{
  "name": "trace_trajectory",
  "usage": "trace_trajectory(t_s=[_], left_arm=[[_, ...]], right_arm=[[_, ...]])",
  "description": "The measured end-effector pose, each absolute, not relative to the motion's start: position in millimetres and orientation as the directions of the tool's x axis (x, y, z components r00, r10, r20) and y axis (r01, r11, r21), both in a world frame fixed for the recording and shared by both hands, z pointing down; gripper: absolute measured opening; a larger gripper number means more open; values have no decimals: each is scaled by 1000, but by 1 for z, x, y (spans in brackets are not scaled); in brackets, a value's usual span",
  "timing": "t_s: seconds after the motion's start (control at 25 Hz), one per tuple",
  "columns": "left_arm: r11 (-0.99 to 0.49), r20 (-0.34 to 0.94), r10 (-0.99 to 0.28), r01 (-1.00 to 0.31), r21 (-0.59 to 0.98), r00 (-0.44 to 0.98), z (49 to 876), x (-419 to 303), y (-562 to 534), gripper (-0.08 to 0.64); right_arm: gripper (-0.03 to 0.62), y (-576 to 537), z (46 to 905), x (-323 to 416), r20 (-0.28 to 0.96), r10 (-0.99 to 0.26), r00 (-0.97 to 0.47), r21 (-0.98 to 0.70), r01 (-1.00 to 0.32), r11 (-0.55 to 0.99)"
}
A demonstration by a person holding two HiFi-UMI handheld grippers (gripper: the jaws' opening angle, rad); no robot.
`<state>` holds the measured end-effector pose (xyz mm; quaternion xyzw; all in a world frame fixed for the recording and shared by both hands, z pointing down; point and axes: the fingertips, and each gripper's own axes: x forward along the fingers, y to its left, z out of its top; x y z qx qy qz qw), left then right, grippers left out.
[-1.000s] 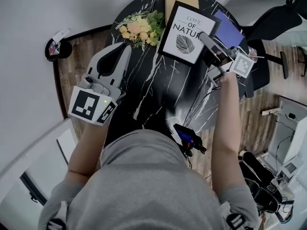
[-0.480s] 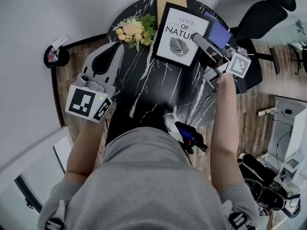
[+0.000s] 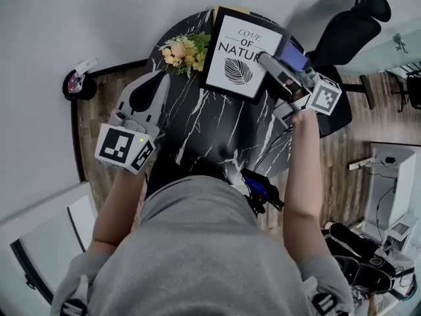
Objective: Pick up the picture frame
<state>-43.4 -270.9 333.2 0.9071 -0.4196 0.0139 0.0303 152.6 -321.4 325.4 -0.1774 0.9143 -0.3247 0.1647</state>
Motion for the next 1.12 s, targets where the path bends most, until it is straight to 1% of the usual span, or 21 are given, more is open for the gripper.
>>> trace_trajectory(t_s=[0.28, 0.44, 0.68, 0.92, 1.12], left_arm=[[-638, 27, -769, -770, 24, 638, 329, -44, -232, 8], [-636, 28, -771, -771, 28, 637, 325, -43, -226, 8], [-630, 29, -776, -776, 33, 631, 324, -38, -220, 8], [-620, 34, -783, -784, 36, 621, 325, -37, -217, 8], [-617, 31, -785, -786, 40, 618, 327, -37, -218, 8]], right_arm=[[45, -274, 297, 143, -226, -389, -893, -600, -187, 778], [46, -268, 285, 140, -269, -393, -879, -627, -150, 764], [46, -259, 290, 142, -192, -388, -902, -590, -210, 779], [45, -247, 277, 139, -223, -344, -912, -565, -167, 808], [44, -246, 276, 140, -238, -339, -910, -565, -154, 811]])
